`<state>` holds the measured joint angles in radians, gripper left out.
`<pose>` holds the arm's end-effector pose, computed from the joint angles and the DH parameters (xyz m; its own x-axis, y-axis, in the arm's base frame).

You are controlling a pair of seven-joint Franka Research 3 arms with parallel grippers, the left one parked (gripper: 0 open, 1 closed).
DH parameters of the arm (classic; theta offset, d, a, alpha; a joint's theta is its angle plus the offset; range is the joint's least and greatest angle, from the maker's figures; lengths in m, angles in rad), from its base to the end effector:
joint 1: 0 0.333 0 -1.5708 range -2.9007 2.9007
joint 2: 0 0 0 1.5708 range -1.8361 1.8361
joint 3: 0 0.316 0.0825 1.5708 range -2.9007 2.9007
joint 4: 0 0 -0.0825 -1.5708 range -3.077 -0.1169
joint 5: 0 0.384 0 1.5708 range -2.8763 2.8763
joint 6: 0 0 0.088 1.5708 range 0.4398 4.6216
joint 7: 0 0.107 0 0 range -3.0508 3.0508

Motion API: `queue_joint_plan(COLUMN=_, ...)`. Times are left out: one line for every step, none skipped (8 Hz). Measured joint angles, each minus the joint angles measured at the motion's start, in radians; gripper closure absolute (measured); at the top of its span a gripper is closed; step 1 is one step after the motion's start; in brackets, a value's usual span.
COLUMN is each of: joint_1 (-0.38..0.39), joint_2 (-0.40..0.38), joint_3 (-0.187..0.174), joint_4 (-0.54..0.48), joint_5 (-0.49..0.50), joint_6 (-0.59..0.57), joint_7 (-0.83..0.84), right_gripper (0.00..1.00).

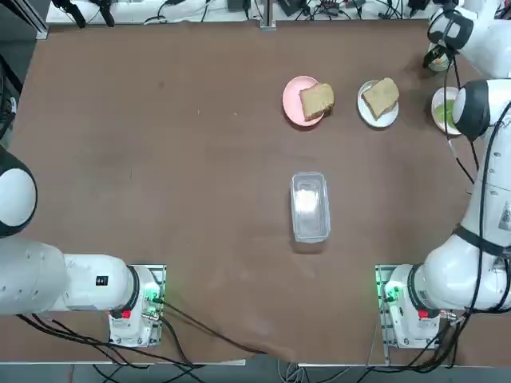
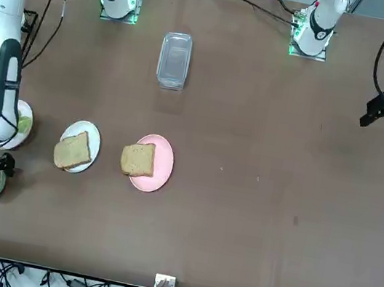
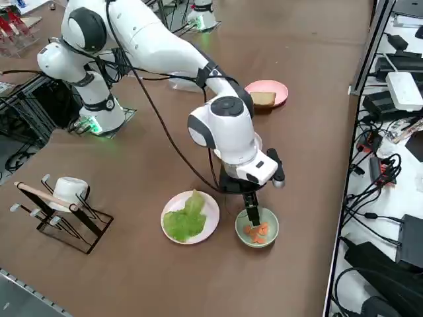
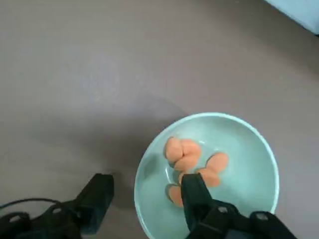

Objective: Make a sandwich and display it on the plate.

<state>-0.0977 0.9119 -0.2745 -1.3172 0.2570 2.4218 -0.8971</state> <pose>0.7302 -0.2254 0.2201 0.8744 0.4662 0.1349 0.4406 -0.8791 0.1820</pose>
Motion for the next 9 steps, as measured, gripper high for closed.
queue_joint_plan(joint_1=0.000, joint_2=0.000, joint_3=0.000, joint_4=0.001, joint_5=-0.001, joint_6=0.000, joint_7=-0.003, right_gripper=0.46)
queue_joint_plan(joint_1=0.000, joint_2=0.000, joint_3=-0.001, joint_4=0.005, joint_5=-0.002, joint_6=-0.001, joint_7=-0.003, right_gripper=0.65)
queue_joint_plan(joint_1=0.000, joint_2=-0.003, joint_3=-0.001, joint_4=0.011, joint_5=-0.002, joint_6=-0.014, joint_7=-0.003, right_gripper=0.85)
queue_joint_plan(joint_1=-0.001, joint_2=-0.012, joint_3=-0.003, joint_4=0.025, joint_5=-0.001, joint_6=-0.051, joint_7=-0.003, right_gripper=0.98)
queue_joint_plan(joint_1=-0.001, joint_2=-0.031, joint_3=-0.007, joint_4=0.052, joint_5=0.000, joint_6=-0.128, joint_7=0.001, right_gripper=0.98)
queue_joint_plan(joint_1=-0.003, joint_2=-0.062, joint_3=-0.010, joint_4=0.084, joint_5=0.002, joint_6=-0.226, joint_7=0.011, right_gripper=0.98)
queue_joint_plan(joint_1=-0.002, joint_2=-0.100, joint_3=-0.009, joint_4=0.116, joint_5=0.004, joint_6=-0.321, joint_7=0.036, right_gripper=0.98)
queue_joint_plan(joint_1=0.002, joint_2=-0.141, joint_3=-0.003, joint_4=0.135, joint_5=0.008, joint_6=-0.402, joint_7=0.075, right_gripper=0.98)
queue_joint_plan(joint_1=0.007, joint_2=-0.178, joint_3=0.011, joint_4=0.141, joint_5=0.030, joint_6=-0.478, joint_7=0.117, right_gripper=0.98)
